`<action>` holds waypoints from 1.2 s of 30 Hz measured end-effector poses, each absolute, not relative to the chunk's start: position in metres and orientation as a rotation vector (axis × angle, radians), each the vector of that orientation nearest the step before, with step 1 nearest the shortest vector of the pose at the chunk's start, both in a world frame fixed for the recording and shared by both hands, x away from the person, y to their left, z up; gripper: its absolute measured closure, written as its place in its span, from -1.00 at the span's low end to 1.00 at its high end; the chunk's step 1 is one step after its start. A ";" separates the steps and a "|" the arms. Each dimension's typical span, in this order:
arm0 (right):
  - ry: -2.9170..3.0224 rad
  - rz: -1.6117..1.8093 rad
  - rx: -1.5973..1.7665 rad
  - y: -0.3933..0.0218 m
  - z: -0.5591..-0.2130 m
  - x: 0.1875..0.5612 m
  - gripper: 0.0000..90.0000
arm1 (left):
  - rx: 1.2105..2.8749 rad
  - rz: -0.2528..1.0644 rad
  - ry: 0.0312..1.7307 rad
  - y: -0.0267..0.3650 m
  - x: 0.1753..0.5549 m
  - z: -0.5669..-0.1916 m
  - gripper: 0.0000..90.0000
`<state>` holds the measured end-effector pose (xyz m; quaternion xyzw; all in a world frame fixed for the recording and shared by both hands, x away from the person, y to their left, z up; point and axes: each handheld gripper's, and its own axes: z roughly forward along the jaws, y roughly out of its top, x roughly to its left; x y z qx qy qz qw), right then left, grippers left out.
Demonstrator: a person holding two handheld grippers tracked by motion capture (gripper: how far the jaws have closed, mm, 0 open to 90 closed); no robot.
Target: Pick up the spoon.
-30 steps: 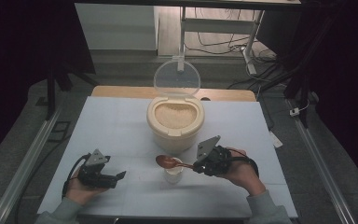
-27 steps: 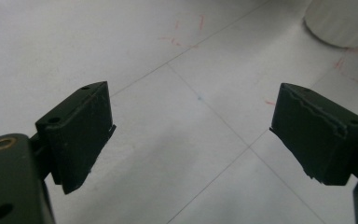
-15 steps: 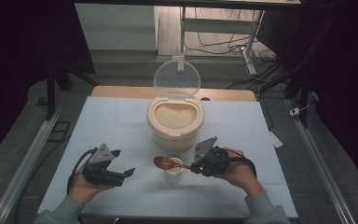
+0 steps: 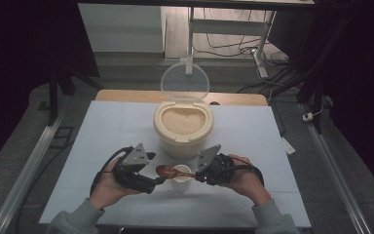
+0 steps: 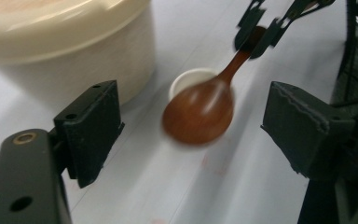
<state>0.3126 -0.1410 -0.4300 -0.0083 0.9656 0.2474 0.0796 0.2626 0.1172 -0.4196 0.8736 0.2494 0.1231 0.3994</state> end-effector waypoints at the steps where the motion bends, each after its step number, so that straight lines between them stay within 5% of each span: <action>1: 2.893 0.740 -0.030 -0.140 -0.430 0.312 0.74 | 2.232 0.301 0.620 0.112 0.265 -0.419 -0.55; 14: 2.873 0.734 -0.067 -0.134 -0.431 0.309 0.73 | 2.409 0.158 0.533 0.068 0.287 -0.426 -0.15; 36: 2.807 0.674 -0.208 -0.125 -0.427 0.294 0.73 | 2.557 0.085 0.439 0.055 0.291 -0.439 0.55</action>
